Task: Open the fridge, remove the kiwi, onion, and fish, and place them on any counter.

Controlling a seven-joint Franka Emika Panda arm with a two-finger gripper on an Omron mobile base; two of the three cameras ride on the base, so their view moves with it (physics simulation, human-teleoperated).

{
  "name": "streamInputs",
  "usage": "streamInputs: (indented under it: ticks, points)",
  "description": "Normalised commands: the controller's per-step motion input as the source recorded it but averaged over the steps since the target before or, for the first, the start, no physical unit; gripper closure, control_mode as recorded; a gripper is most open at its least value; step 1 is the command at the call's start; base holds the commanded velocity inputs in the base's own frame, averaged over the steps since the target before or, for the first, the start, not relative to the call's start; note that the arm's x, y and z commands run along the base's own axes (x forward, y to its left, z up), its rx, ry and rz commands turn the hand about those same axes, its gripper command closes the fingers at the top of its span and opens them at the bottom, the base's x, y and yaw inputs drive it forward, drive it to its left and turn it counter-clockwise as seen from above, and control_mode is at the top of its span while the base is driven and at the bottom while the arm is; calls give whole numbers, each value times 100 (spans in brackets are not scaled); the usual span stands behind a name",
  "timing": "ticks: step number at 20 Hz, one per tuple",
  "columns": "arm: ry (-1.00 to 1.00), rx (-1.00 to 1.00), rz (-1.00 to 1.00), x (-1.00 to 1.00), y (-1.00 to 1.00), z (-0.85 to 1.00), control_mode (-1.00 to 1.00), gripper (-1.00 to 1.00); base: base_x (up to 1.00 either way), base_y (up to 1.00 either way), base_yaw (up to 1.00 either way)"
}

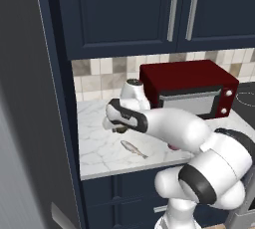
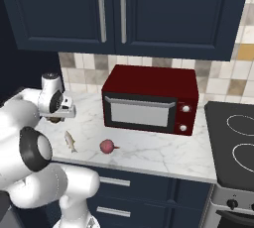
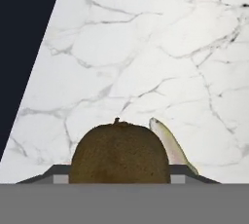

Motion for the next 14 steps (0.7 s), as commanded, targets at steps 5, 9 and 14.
streamInputs:
  ticks: [5, 9, 14]
  points:
    - [6, 0, -6, 81, 52, -77, -100, 100, 0, 0, 0]
    - [1, 0, -7, 56, 20, -63, -100, 100, 0, 0, 0]
    - [1, 0, -1, 11, -3, -25, -100, -100, 0, 0, 0]
